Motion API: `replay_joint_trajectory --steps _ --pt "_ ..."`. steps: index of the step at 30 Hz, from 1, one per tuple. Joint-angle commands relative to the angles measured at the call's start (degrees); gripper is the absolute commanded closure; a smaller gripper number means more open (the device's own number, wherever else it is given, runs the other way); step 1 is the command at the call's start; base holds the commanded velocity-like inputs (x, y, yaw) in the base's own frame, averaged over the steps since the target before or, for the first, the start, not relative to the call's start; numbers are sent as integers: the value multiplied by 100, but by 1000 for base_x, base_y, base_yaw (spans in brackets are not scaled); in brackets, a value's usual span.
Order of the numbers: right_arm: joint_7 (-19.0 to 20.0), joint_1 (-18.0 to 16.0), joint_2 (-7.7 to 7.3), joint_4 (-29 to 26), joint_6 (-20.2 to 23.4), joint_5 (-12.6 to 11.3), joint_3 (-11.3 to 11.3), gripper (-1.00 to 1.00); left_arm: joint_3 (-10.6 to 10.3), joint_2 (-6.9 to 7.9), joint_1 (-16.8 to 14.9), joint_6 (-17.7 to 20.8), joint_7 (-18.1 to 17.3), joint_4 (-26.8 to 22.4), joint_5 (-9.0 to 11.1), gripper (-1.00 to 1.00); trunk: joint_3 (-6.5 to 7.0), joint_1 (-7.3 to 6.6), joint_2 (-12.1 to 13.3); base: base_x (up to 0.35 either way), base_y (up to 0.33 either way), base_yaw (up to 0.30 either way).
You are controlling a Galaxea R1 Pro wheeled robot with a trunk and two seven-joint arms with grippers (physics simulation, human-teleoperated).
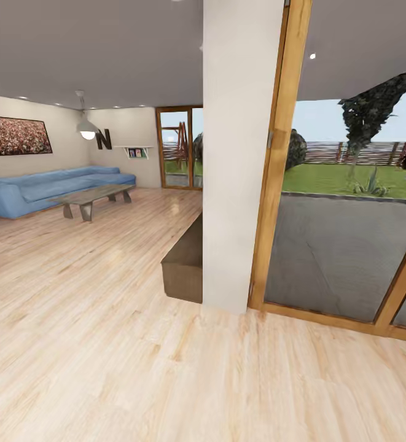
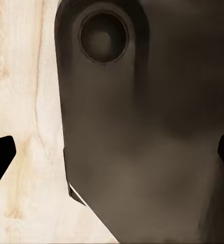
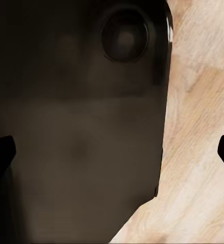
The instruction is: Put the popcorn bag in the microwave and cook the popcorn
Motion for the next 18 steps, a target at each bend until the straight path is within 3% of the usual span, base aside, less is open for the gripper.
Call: replay_joint_trajectory --steps 1,10,18 --pt "30 33 33 7 -33 -20 25 -100 33 -33 33 -33 7 -33 33 -100 -3 0 -2 0 0 0" --pt "-4 0 32 4 9 41 53 -100 152 4 34 -144 -26 -156 233 -100 -3 0 -2 0 0 9" --pt "-67 -1 49 5 -4 37 56 -100 158 -9 35 -149 -26 -156 430 -100 -3 0 -2 0 0 243"
